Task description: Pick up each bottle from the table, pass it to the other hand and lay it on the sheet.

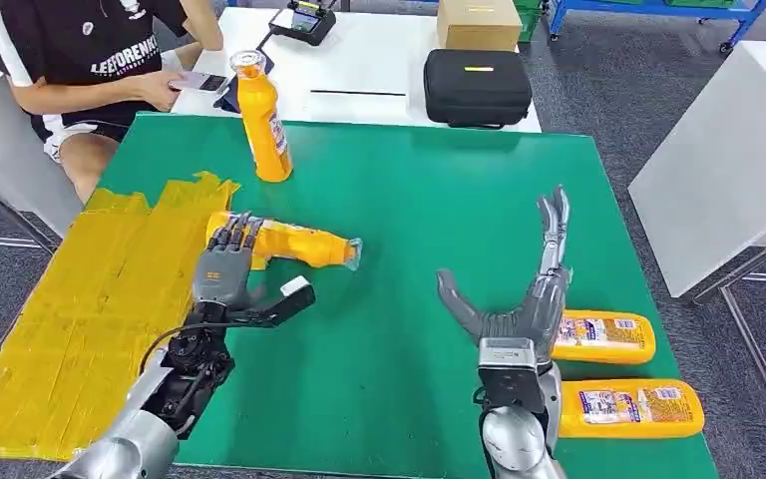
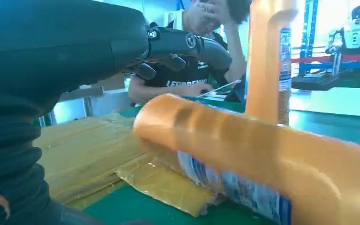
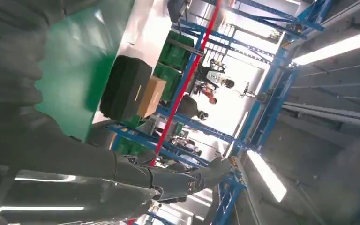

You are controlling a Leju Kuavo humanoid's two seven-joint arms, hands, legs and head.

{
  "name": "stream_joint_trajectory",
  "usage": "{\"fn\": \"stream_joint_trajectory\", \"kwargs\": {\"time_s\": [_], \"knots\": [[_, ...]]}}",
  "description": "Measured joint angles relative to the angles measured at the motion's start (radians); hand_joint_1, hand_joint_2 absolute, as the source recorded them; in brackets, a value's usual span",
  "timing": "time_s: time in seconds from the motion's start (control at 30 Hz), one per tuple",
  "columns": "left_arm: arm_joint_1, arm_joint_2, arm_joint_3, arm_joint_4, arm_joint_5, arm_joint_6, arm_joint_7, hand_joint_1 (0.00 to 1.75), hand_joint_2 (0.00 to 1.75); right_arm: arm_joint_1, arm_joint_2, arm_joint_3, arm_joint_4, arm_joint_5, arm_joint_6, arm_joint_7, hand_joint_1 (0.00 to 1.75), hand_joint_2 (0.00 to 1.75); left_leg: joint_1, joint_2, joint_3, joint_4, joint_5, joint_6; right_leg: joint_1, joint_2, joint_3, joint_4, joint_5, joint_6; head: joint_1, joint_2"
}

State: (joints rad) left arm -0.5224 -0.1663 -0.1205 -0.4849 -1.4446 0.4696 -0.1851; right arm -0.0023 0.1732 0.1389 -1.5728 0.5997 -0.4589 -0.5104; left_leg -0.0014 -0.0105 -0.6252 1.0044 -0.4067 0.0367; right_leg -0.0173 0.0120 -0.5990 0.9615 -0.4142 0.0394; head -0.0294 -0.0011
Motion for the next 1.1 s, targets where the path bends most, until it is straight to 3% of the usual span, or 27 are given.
{"fn": "stream_joint_trajectory", "kwargs": {"time_s": [0.23,0.43,0.73,0.87,1.1], "knots": [[0.047,-0.038,0.048,-0.132,0.366,0.047,-0.252,0.0,1.75,0.002,-0.012,0.0,0.0,0.198,-0.098,0.069,0.0,1.75,0.0,0.0,0.0,0.0,0.0,0.0,0.0,0.0,0.0,0.0,0.0,0.0,0.0,0.0],[0.101,-0.054,0.048,-0.299,0.424,0.018,-0.269,0.0,1.75,0.004,-0.031,-0.001,0.0,0.224,-0.111,0.084,0.0,1.75,0.0,0.0,0.0,0.0,0.0,0.0,0.0,0.0,0.0,0.0,0.0,0.0,0.0,0.0],[0.123,-0.059,0.048,-0.367,0.433,0.015,-0.275,0.0,1.75,0.006,-0.04,-0.005,-0.005,0.227,-0.114,0.087,0.0,1.75,0.0,0.0,0.0,0.0,0.0,0.0,0.0,0.0,0.0,0.0,0.0,0.0,0.0,0.0],[0.161,-0.059,0.037,-0.449,0.614,-0.05,-0.358,0.0,1.75,0.006,-0.06,-0.006,-0.007,0.33,-0.138,0.143,0.0,1.75,0.0,0.0,0.0,0.0,0.0,0.0,0.0,0.0,0.0,0.0,0.0,0.0,0.0,0.0],[0.251,-0.048,-0.013,-0.652,0.877,-0.228,-0.429,0.0,1.75,-0.027,-0.195,-0.051,-0.009,0.54,0.045,0.305,0.0,1.75,-0.002,-0.001,0.0,0.0,0.0,0.001,-0.002,0.0,0.0,0.0,0.0,0.0,0.0,0.0]]}}
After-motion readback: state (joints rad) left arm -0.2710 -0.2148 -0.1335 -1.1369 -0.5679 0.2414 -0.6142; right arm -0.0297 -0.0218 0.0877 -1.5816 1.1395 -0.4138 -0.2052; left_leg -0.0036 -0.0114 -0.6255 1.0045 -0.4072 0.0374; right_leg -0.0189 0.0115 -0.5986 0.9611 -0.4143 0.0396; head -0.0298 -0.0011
